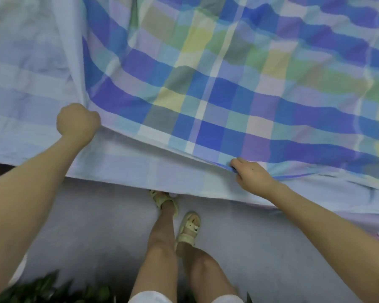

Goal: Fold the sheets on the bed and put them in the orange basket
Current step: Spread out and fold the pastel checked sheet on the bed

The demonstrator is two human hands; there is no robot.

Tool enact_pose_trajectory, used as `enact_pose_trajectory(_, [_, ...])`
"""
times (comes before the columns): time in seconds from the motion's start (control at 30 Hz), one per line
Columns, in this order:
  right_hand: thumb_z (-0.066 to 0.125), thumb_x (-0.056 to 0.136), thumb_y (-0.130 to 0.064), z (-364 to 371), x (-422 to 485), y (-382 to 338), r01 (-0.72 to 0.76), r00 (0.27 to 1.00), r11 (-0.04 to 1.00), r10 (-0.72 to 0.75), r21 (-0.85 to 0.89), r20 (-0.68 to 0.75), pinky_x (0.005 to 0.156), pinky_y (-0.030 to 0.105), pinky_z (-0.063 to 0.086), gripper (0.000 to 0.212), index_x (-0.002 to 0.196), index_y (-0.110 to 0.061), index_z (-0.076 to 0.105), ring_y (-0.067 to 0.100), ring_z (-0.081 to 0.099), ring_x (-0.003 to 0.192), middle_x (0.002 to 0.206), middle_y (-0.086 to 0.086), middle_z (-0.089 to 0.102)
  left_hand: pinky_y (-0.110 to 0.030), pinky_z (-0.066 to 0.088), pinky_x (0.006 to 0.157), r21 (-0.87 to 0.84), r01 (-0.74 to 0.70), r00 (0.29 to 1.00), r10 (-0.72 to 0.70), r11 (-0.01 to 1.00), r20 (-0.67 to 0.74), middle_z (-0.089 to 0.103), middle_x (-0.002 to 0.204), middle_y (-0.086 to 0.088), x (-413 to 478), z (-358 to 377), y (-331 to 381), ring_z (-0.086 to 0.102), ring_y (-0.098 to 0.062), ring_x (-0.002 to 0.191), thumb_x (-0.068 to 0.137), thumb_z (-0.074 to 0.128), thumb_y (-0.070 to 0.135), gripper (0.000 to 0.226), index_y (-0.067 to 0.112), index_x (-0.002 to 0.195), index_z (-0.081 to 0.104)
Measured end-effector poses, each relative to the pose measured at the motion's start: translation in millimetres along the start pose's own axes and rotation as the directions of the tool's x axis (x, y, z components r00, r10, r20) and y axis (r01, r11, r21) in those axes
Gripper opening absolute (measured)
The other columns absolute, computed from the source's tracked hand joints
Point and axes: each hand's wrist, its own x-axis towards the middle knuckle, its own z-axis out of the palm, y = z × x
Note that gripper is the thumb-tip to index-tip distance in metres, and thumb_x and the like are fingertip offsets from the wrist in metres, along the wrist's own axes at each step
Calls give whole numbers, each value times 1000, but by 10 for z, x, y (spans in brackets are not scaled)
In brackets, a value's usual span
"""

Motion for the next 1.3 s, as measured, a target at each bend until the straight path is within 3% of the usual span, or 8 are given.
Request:
enact_pose_trajectory(0.17, [41,85,-5,2,-565,-58,45,998,999,-46,6,44,66,39,40,23,105,-5,52,38,55,79,101,17,48,-36,44,73,-81,57,993,-48,995,109,67,91,-27,-404,-92,-283,61,-41,88,80,48,16,32,-11,88,63])
enact_pose_trajectory(0.27, [30,78,-15,96,-741,-111,103,989,995,-101,-17,105,68,38,38,38,109,-7,52,37,56,82,103,15,46,-38,47,79,-109,119,987,-105,987,122,67,94,-27,-660,2,-470,61,-41,90,80,47,19,35,-10,90,64])
enact_pose_trajectory(0.5, [43,92,-9,571,-599,-60,3,974,992,25,-124,223,81,36,42,34,126,-12,42,29,53,102,122,14,40,-40,46,85,-125,197,952,-159,972,263,65,98,-32,-958,397,-675,59,-43,96,88,48,24,42,-14,94,64])
enact_pose_trajectory(0.7, [50,88,-23,346,-63,-357,-12,981,984,46,-180,189,83,28,43,26,113,-20,57,25,56,109,119,4,59,-43,48,92,-230,154,934,-65,961,352,64,104,-31,-735,322,-637,61,-41,101,93,49,39,54,-12,101,64])
enact_pose_trajectory(0.83, [45,89,-14,-35,522,-892,-3,995,1000,5,-23,98,79,31,44,25,108,-15,61,29,57,106,116,8,62,-47,48,92,-304,169,945,-66,937,321,63,107,-29,-510,122,-728,59,-41,102,92,51,37,50,-10,102,61])
enact_pose_trajectory(1.0, [45,91,-11,-445,1308,-1798,43,995,967,-20,252,-94,73,36,43,20,88,-2,63,35,59,94,100,20,66,-34,43,77,-372,173,962,-76,912,261,61,89,-21,-152,-119,-837,58,-33,88,93,51,27,29,0,85,60])
enact_pose_trajectory(1.13, [47,92,-13,-666,1952,-2622,30,987,910,39,414,-157,72,35,41,23,87,1,65,33,59,89,92,20,67,-30,39,76,-449,144,978,-58,882,200,65,100,-13,316,-322,-1027,58,-30,98,91,54,19,20,2,95,65])
enact_pose_trajectory(1.3, [59,88,-22,-788,2971,-3447,-120,957,767,258,630,-132,69,32,36,25,69,-10,47,23,50,78,81,14,55,-33,45,74,-557,86,982,23,826,186,67,88,-18,1085,-650,-1414,62,-32,87,88,56,14,14,8,77,61])
